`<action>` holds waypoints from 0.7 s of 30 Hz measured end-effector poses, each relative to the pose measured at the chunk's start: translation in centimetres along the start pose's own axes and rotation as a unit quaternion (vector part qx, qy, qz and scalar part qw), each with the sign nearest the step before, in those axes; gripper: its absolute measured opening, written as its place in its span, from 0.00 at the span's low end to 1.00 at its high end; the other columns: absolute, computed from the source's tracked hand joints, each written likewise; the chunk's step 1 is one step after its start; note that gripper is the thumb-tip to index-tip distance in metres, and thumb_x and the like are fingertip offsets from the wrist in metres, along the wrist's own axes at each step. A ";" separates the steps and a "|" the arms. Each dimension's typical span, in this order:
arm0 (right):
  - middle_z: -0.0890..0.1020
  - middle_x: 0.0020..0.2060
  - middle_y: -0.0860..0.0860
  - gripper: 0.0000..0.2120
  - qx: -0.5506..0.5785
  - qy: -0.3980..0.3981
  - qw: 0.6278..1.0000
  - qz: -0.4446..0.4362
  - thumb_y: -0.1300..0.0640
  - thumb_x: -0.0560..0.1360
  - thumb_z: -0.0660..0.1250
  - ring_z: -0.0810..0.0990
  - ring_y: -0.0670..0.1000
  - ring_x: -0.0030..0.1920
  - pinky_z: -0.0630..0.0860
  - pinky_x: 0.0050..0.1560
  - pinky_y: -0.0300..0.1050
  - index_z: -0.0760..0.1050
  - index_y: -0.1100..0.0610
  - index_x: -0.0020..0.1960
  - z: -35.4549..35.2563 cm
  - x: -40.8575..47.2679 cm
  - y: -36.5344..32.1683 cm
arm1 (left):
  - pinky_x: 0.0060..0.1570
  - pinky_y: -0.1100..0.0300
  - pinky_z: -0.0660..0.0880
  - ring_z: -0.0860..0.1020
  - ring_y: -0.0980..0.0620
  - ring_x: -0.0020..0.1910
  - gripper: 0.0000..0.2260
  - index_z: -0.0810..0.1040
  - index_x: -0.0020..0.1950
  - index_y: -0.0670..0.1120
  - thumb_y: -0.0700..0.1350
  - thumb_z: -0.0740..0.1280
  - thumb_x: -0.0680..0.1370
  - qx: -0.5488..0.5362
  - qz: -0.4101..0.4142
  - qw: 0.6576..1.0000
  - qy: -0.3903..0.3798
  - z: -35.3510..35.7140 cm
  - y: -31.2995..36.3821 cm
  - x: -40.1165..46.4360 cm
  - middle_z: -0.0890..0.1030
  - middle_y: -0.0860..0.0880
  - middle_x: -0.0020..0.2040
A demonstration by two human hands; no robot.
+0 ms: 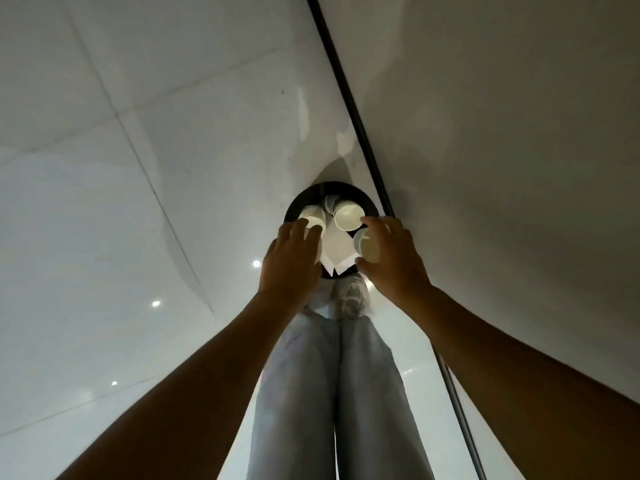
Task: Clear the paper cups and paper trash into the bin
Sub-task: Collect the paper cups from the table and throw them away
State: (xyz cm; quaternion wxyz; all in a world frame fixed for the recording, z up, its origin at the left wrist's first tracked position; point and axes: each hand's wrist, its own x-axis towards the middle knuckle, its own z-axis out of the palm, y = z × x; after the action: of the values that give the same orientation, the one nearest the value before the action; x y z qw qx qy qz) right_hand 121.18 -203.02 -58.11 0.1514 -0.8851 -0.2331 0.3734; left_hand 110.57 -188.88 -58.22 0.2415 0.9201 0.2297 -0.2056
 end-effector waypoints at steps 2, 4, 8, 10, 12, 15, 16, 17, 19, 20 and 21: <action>0.63 0.72 0.54 0.32 -0.013 -0.001 1.000 -0.015 0.57 0.73 0.71 0.65 0.57 0.68 0.75 0.56 0.47 0.62 0.53 0.73 2.1 2.0 1.3 | 0.56 0.52 0.76 0.70 0.43 0.64 0.23 0.71 0.65 0.43 0.44 0.72 0.73 0.007 0.022 1.000 -0.002 2.5 -1.0 1.6 0.72 0.43 0.66; 0.60 0.73 0.54 0.32 -0.020 -0.002 0.999 -0.029 0.56 0.73 0.71 0.62 0.57 0.71 0.75 0.59 0.50 0.62 0.53 0.74 4.2 3.8 2.5 | 0.57 0.52 0.75 0.70 0.41 0.66 0.24 0.71 0.66 0.43 0.43 0.73 0.72 0.023 0.046 0.999 0.002 4.9 -2.2 3.2 0.72 0.42 0.66; 0.59 0.75 0.56 0.33 -0.020 0.019 0.998 -0.057 0.56 0.73 0.72 0.59 0.58 0.74 0.72 0.64 0.52 0.62 0.53 0.74 7.4 6.9 4.3 | 0.60 0.49 0.74 0.71 0.39 0.66 0.25 0.73 0.66 0.42 0.43 0.74 0.70 0.076 0.097 0.992 0.006 8.5 -3.9 5.9 0.73 0.41 0.66; 0.59 0.76 0.56 0.33 -0.034 0.033 0.997 -0.068 0.53 0.73 0.72 0.59 0.59 0.74 0.70 0.67 0.52 0.62 0.53 0.74 8.7 8.2 4.9 | 0.60 0.48 0.73 0.72 0.38 0.65 0.25 0.75 0.64 0.41 0.43 0.76 0.69 0.086 0.110 0.990 0.010 10.1 -4.5 6.7 0.75 0.40 0.65; 0.58 0.76 0.55 0.34 -0.057 0.033 0.995 -0.074 0.51 0.73 0.72 0.58 0.59 0.75 0.67 0.70 0.53 0.62 0.52 0.74 9.8 9.3 5.4 | 0.61 0.47 0.72 0.73 0.38 0.65 0.26 0.76 0.64 0.41 0.43 0.78 0.67 0.094 0.117 0.989 0.011 11.6 -5.0 7.2 0.75 0.39 0.65; 0.57 0.76 0.55 0.33 -0.070 0.036 0.994 -0.080 0.54 0.73 0.72 0.56 0.58 0.76 0.65 0.72 0.55 0.62 0.52 0.75 10.7 10.6 5.7 | 0.63 0.45 0.68 0.73 0.37 0.65 0.30 0.76 0.64 0.41 0.44 0.79 0.64 0.122 0.122 0.985 0.025 13.2 -5.7 7.6 0.76 0.39 0.65; 0.57 0.76 0.56 0.33 -0.075 0.040 0.993 -0.084 0.55 0.73 0.72 0.55 0.59 0.76 0.65 0.72 0.55 0.63 0.52 0.75 11.0 10.9 5.8 | 0.64 0.45 0.66 0.72 0.37 0.66 0.31 0.75 0.65 0.41 0.45 0.80 0.64 0.133 0.123 0.983 0.032 13.5 -5.9 7.7 0.75 0.39 0.65; 0.57 0.76 0.56 0.34 -0.082 0.045 0.991 -0.091 0.56 0.73 0.73 0.55 0.59 0.76 0.64 0.72 0.56 0.63 0.52 0.74 11.2 11.3 6.0 | 0.65 0.46 0.64 0.71 0.38 0.67 0.33 0.75 0.66 0.41 0.45 0.80 0.64 0.142 0.123 0.981 0.039 13.8 -6.2 7.9 0.74 0.39 0.66; 0.59 0.76 0.57 0.34 -0.099 0.058 0.987 -0.111 0.57 0.72 0.74 0.55 0.60 0.76 0.62 0.73 0.57 0.64 0.53 0.74 12.0 12.2 6.3 | 0.67 0.45 0.62 0.68 0.39 0.70 0.36 0.71 0.69 0.42 0.47 0.80 0.64 0.156 0.121 0.979 0.044 14.4 -6.7 8.6 0.70 0.40 0.70; 0.60 0.76 0.58 0.35 -0.106 0.066 0.985 -0.122 0.57 0.71 0.74 0.56 0.60 0.76 0.60 0.73 0.57 0.64 0.54 0.74 12.4 12.6 6.5 | 0.69 0.45 0.60 0.66 0.39 0.72 0.38 0.69 0.71 0.43 0.49 0.79 0.65 0.165 0.122 0.978 0.039 14.7 -6.8 8.9 0.68 0.40 0.72; 0.60 0.75 0.58 0.34 -0.113 0.076 0.982 -0.131 0.57 0.71 0.74 0.57 0.60 0.76 0.59 0.73 0.57 0.64 0.54 0.74 12.8 12.9 6.8 | 0.70 0.44 0.58 0.63 0.40 0.73 0.39 0.66 0.73 0.44 0.50 0.78 0.66 0.172 0.123 0.977 0.035 15.0 -6.9 9.3 0.65 0.41 0.73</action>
State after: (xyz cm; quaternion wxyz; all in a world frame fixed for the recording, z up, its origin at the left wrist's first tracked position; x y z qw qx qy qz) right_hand 121.75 -200.75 -77.36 0.1146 -0.8842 -0.3753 0.2534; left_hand 110.46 -188.58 -77.21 0.0948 0.9757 0.0842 -0.1785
